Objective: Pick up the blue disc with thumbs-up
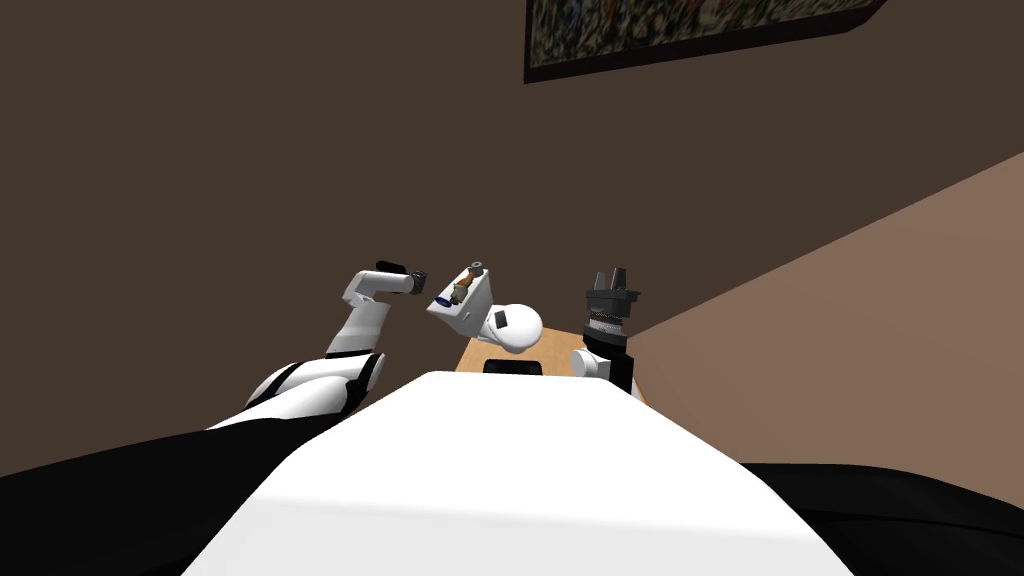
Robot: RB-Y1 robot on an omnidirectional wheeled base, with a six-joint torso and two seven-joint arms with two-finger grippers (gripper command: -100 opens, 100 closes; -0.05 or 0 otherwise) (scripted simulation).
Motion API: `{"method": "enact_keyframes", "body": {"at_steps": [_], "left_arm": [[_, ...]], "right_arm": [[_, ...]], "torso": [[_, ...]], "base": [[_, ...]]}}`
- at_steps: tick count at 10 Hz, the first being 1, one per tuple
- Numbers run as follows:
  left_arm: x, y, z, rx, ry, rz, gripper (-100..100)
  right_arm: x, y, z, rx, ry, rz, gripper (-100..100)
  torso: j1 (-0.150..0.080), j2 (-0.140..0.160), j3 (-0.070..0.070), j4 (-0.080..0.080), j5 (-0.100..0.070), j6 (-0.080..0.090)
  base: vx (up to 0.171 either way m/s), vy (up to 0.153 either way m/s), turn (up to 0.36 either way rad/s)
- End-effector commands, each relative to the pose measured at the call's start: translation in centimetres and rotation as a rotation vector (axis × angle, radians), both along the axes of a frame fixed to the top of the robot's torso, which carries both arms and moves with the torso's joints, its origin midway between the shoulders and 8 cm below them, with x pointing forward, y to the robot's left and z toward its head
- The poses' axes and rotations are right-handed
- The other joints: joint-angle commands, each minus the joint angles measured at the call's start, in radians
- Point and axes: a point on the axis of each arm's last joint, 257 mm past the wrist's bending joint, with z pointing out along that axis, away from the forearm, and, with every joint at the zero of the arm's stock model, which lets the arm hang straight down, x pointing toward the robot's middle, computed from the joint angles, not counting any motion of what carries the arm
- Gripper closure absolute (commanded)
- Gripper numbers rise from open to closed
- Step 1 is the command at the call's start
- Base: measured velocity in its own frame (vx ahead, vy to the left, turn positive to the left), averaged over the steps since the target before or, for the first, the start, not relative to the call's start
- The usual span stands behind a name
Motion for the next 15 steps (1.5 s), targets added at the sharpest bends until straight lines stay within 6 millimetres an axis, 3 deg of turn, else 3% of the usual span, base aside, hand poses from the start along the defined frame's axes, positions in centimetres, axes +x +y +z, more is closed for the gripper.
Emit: {"method": "enact_keyframes", "body": {"at_steps": [1, 8, 15], "left_arm": [[-0.7, 0.8, -0.3, 0.006, 0.052, 0.009, -100], [-4.1, 2.5, -2.2, -0.005, 0.252, 0.032, -100], [-7.9, 2.9, -4.3, -0.037, 0.456, 0.033, -100]], "right_arm": [[0.0, 0.0, 0.0, 0.0, 0.0, 0.0, 0], [0.0, 0.0, 0.0, 0.0, 0.0, 0.0, 0], [0.0, 0.0, 0.0, 0.0, 0.0, 0.0, 0]], "torso": [[0.0, 0.0, 0.0, 0.0, 0.0, 0.0], [-0.001, -0.001, -0.001, 0.0, 0.0, 0.0], [-0.001, -0.002, -0.001, 0.0, 0.0, 0.0]], "base": [[0.026, -0.041, -0.001], [0.026, -0.037, 0.004], [0.041, -0.04, 0.008]]}}
